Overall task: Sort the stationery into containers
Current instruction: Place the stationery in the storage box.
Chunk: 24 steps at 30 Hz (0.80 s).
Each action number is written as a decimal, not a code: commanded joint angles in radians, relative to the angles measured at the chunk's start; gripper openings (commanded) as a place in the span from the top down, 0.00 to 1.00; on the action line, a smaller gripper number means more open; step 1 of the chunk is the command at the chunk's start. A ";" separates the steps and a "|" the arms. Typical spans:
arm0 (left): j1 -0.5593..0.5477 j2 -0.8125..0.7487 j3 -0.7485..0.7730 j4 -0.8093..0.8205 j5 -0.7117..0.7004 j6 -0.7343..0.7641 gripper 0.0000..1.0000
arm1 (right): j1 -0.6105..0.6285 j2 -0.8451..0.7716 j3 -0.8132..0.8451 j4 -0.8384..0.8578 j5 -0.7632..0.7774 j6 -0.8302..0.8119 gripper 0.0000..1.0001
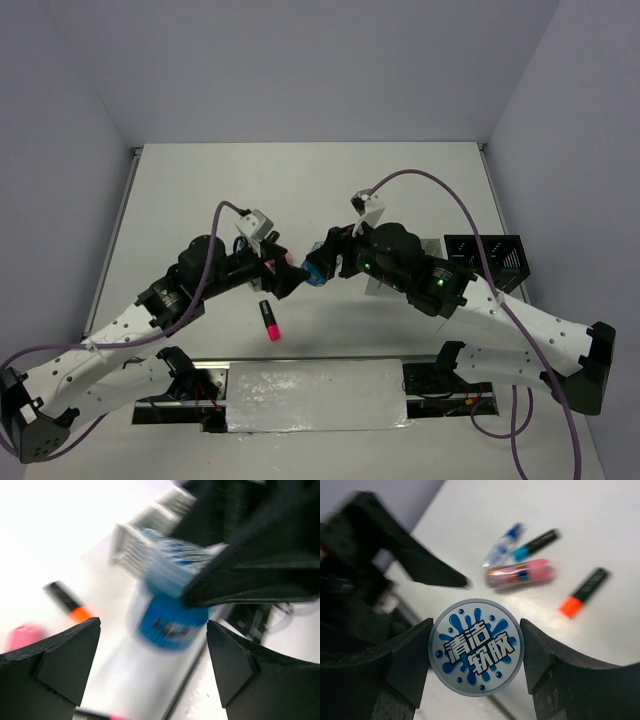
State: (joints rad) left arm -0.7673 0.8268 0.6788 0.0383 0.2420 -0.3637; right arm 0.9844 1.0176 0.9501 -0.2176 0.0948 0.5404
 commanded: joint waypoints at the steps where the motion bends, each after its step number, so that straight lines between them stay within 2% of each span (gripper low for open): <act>1: 0.008 -0.012 0.157 -0.144 -0.316 -0.055 0.01 | -0.022 -0.073 0.056 -0.083 0.331 -0.129 1.00; 2: 0.008 -0.006 0.227 -0.290 -0.472 -0.104 0.01 | -0.070 -0.074 0.053 -0.094 0.459 -0.167 1.00; 3: 0.008 0.001 0.266 -0.370 -0.551 -0.133 0.01 | -0.113 -0.068 0.056 -0.110 0.488 -0.172 1.00; 5: 0.008 0.027 0.336 -0.528 -0.694 -0.203 0.01 | -0.253 -0.051 0.052 -0.149 0.476 -0.177 1.00; 6: 0.008 0.041 0.397 -0.677 -0.811 -0.227 0.01 | -0.289 -0.050 0.027 -0.144 0.455 -0.183 1.00; 8: 0.010 0.046 0.442 -0.783 -0.889 -0.250 0.01 | -0.340 -0.051 -0.002 -0.103 0.447 -0.213 1.00; 10: 0.010 0.023 0.458 -0.846 -0.931 -0.238 0.01 | -0.391 -0.044 -0.034 -0.069 0.428 -0.238 1.00; 14: 0.010 -0.058 0.392 -0.804 -0.908 -0.172 0.01 | -0.427 -0.039 -0.077 -0.011 0.364 -0.281 1.00; 20: 0.010 -0.144 0.326 -0.788 -0.882 -0.142 0.01 | -0.432 -0.057 -0.117 -0.014 0.347 -0.269 1.00; 24: 0.010 -0.141 0.306 -0.772 -0.859 -0.130 0.01 | -0.434 -0.103 -0.169 -0.017 0.330 -0.272 1.00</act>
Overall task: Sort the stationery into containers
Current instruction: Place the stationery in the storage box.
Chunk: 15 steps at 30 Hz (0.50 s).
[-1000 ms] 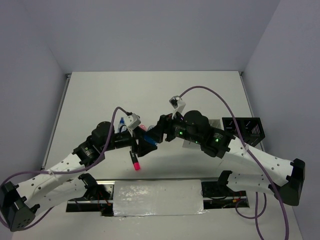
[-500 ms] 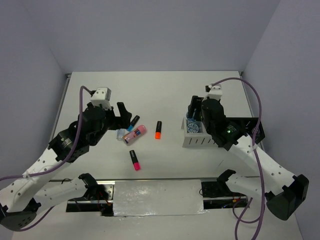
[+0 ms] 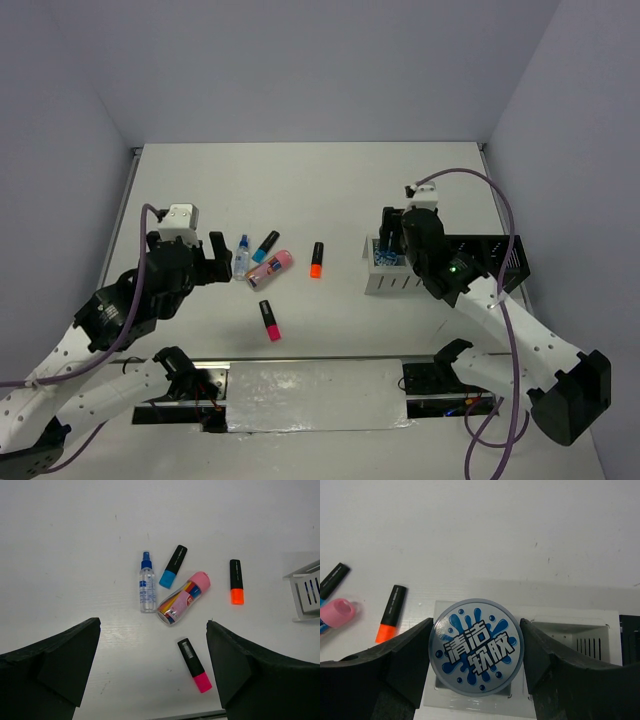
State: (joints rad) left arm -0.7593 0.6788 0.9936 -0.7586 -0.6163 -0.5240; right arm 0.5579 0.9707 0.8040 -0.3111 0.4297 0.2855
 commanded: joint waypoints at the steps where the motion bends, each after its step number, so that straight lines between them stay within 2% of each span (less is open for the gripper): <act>1: 0.000 0.013 -0.009 0.027 0.006 0.033 0.01 | -0.006 -0.067 -0.032 0.078 -0.017 -0.017 1.00; 4: 0.002 0.039 -0.006 0.027 0.012 0.039 0.01 | -0.007 -0.112 -0.087 0.095 -0.052 -0.014 1.00; 13: 0.002 0.061 -0.012 0.036 0.030 0.039 0.01 | -0.006 -0.159 -0.120 0.082 -0.098 -0.020 1.00; 15: 0.002 0.062 -0.013 0.038 0.035 0.036 0.01 | -0.006 -0.150 -0.115 0.081 -0.098 -0.020 0.97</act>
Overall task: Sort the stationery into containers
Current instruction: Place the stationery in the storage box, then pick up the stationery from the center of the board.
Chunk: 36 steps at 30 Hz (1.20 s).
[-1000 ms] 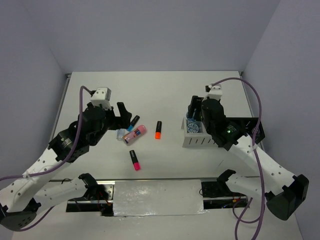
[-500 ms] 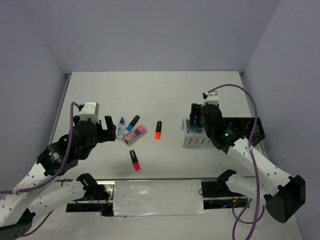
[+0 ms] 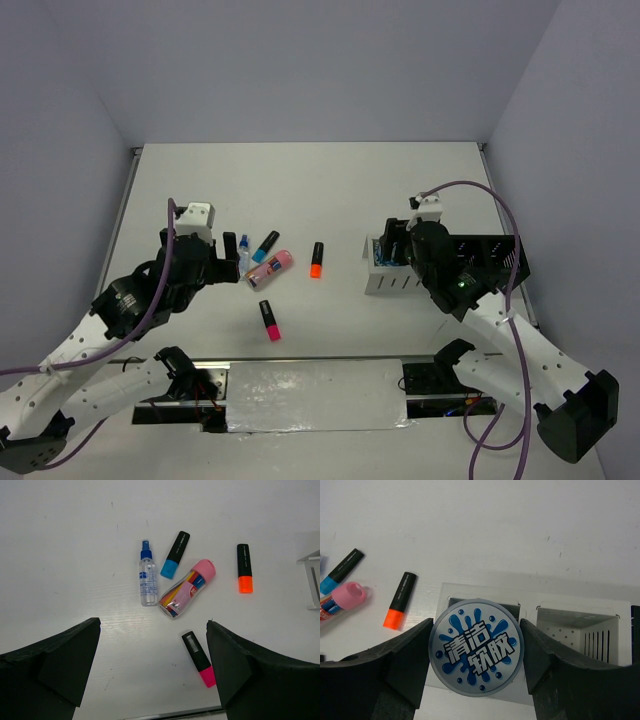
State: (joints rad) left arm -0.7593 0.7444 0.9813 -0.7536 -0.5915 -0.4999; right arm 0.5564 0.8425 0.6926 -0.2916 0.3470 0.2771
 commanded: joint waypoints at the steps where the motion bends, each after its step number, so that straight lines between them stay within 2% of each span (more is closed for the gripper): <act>1: 0.002 0.000 0.000 0.031 0.009 0.008 0.01 | -0.004 -0.014 -0.001 0.059 -0.016 -0.013 0.83; 3: 0.002 0.009 0.003 0.020 0.002 -0.009 0.01 | -0.004 0.016 0.011 0.051 -0.003 -0.012 0.67; 4: 0.002 0.019 0.005 0.014 -0.002 -0.018 0.01 | -0.004 0.026 0.013 0.049 -0.002 -0.012 0.53; 5: 0.002 0.026 0.007 0.011 -0.005 -0.032 0.01 | -0.004 0.045 0.013 0.051 0.003 -0.009 0.47; 9: 0.002 0.064 0.026 -0.016 -0.019 -0.069 0.01 | -0.004 0.087 0.022 0.051 0.009 -0.003 0.46; 11: 0.002 0.091 0.025 -0.020 -0.014 -0.104 0.01 | -0.003 0.093 0.035 0.045 0.004 0.005 0.34; 12: 0.002 0.110 0.019 -0.006 0.019 -0.109 0.01 | -0.003 0.093 0.041 0.042 -0.005 0.005 0.25; 14: 0.002 0.131 0.001 0.026 0.070 -0.109 0.01 | -0.004 0.087 0.060 0.031 -0.029 0.002 0.12; 15: 0.002 0.159 -0.003 0.042 0.105 -0.112 0.01 | -0.001 0.086 0.071 0.022 -0.045 -0.003 0.01; 20: 0.002 0.243 -0.013 0.102 0.157 -0.118 0.01 | 0.008 0.057 0.136 -0.052 -0.068 -0.010 0.00; 26: 0.012 0.462 0.052 0.164 0.171 -0.049 0.01 | 0.016 -0.008 0.176 -0.119 -0.094 -0.010 0.00; 30: 0.051 0.611 0.094 0.148 0.170 -0.055 0.01 | 0.017 -0.028 0.188 -0.153 -0.108 -0.015 0.00; 36: 0.071 0.609 0.046 0.203 0.211 -0.054 0.01 | 0.019 -0.059 0.154 -0.155 -0.140 -0.016 0.00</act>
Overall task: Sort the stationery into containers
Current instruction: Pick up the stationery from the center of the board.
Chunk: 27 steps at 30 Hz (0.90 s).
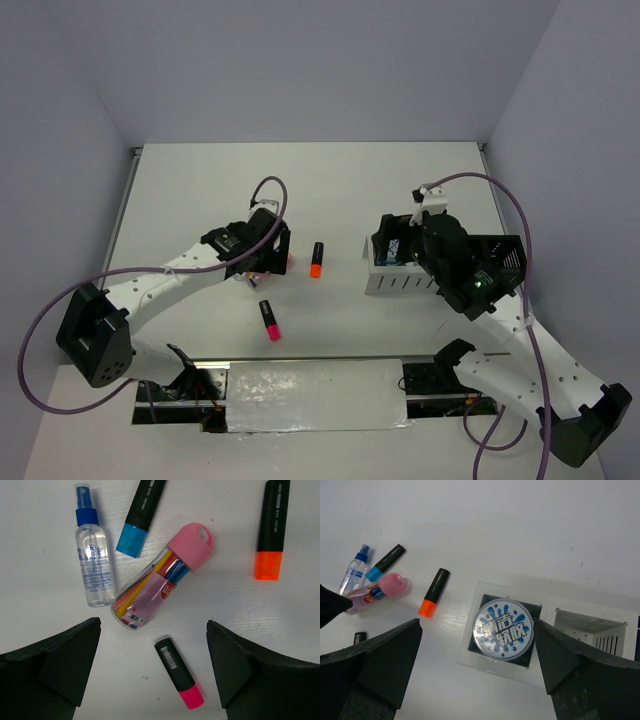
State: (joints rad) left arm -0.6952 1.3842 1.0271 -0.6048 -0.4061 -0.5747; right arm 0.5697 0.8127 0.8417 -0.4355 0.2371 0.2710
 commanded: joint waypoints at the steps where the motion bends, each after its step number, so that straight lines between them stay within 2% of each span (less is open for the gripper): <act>1: 0.019 -0.036 -0.013 0.057 0.029 0.029 0.01 | 0.007 -0.033 -0.003 -0.006 -0.036 -0.013 0.00; 12: 0.106 0.062 -0.038 0.121 0.104 0.064 0.06 | 0.018 -0.017 -0.027 0.024 -0.125 -0.016 0.00; 21: 0.106 0.122 -0.071 0.168 0.164 0.072 0.20 | 0.030 -0.020 -0.024 0.018 -0.125 -0.015 0.00; 27: 0.108 0.182 -0.059 0.140 0.150 0.059 0.21 | 0.036 -0.012 -0.016 0.015 -0.119 -0.013 0.00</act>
State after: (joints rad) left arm -0.5896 1.5349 0.9573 -0.4629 -0.2607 -0.5205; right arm 0.5941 0.7975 0.8116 -0.4385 0.1162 0.2672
